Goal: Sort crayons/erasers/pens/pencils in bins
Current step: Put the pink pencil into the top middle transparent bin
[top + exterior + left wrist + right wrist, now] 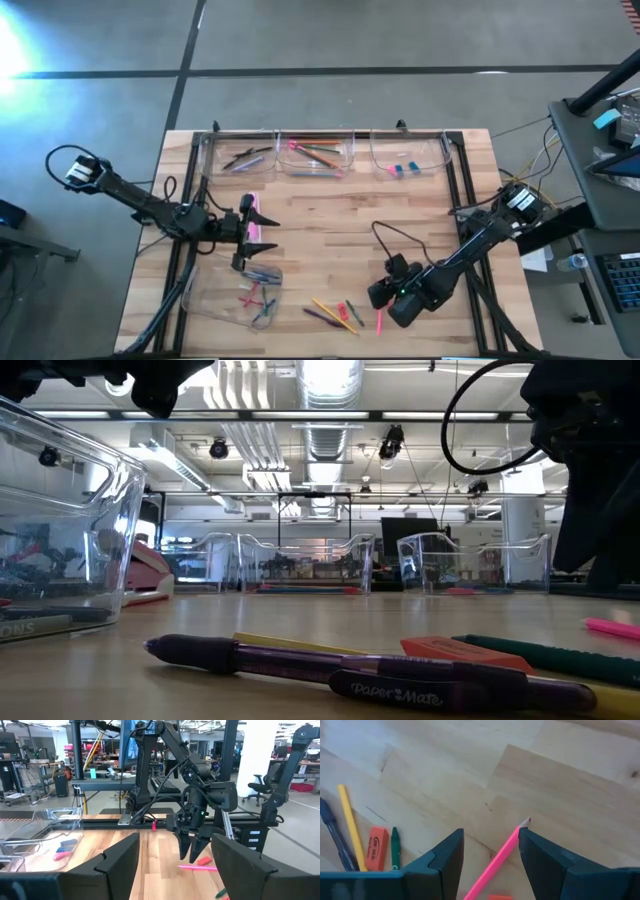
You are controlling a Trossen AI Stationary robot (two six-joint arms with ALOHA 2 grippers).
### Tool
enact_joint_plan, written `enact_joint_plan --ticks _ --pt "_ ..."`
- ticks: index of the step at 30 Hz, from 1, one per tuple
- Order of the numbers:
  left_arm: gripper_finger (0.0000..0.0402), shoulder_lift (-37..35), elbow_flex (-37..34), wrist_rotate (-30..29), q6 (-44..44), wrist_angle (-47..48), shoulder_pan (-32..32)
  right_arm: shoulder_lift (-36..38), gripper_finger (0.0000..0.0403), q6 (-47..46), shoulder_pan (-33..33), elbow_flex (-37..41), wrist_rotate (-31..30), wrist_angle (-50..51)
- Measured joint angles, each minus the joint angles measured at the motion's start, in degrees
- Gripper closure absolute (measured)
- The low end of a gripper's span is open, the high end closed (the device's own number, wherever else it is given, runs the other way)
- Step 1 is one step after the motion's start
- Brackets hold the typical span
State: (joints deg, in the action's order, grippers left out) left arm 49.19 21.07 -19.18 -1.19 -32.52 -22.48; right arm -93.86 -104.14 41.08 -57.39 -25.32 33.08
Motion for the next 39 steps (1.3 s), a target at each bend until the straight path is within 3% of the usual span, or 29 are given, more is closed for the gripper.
enact_joint_plan --ticks 7,14,27,39 --pt "0.0169 0.17 -0.01 0.0 -0.02 0.07 0.0 -0.02 0.0225 0.38 0.0 0.0 1.63 -0.36" --pt "0.0169 0.28 -0.03 -0.02 -0.02 0.02 0.0 -6.1 0.0225 2.9 -0.51 -4.09 6.31 0.12" --pt "0.0169 0.33 -0.03 -0.04 -0.04 0.03 0.0 -7.17 0.0225 5.05 -0.52 -6.52 6.9 1.55" --pt "0.0169 0.35 -0.03 -0.26 -0.04 0.07 0.0 -10.43 0.0253 11.5 -0.89 -21.22 5.83 15.2"
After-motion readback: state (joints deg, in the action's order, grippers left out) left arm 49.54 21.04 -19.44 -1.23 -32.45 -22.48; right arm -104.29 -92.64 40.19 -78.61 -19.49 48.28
